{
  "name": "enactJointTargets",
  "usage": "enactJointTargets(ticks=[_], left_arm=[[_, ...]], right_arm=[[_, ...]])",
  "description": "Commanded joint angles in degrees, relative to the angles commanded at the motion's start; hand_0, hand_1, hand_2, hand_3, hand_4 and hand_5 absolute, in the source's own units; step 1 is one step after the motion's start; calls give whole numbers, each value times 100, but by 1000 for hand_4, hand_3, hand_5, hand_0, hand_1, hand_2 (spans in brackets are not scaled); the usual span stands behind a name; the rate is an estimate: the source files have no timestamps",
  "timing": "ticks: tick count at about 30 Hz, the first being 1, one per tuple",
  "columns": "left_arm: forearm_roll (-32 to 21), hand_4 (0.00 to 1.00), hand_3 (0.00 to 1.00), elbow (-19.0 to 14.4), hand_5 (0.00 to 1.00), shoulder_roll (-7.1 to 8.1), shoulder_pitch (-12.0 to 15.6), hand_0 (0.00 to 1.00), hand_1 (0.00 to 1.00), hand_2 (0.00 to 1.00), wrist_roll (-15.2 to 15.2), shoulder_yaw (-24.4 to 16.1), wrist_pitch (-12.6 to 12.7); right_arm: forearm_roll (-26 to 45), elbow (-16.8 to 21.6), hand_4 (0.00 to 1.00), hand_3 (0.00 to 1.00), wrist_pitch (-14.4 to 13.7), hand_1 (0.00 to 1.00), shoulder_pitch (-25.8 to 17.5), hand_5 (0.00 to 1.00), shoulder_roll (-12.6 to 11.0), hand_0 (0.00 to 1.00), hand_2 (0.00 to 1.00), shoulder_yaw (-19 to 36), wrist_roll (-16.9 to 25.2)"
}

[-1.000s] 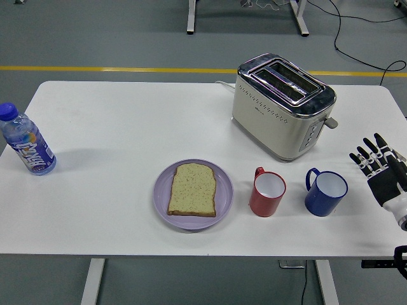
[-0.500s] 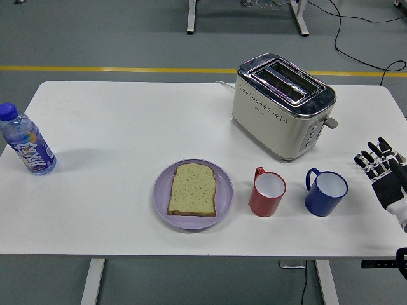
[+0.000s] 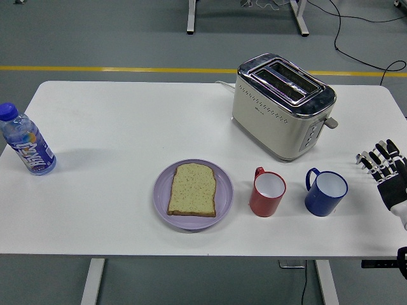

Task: Pick up the cup,pour liquid into bread,place the cup on the desk

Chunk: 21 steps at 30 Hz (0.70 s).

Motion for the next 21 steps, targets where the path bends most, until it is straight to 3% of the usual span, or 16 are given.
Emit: enactJointTargets(ticks=[21], left_arm=[[-137,396,611,7,998,-3,-26,690,756,773,-33,76,-19]], right_arm=[[3,-49,655,585,-30,490,33,148,45,571,581,142,14]])
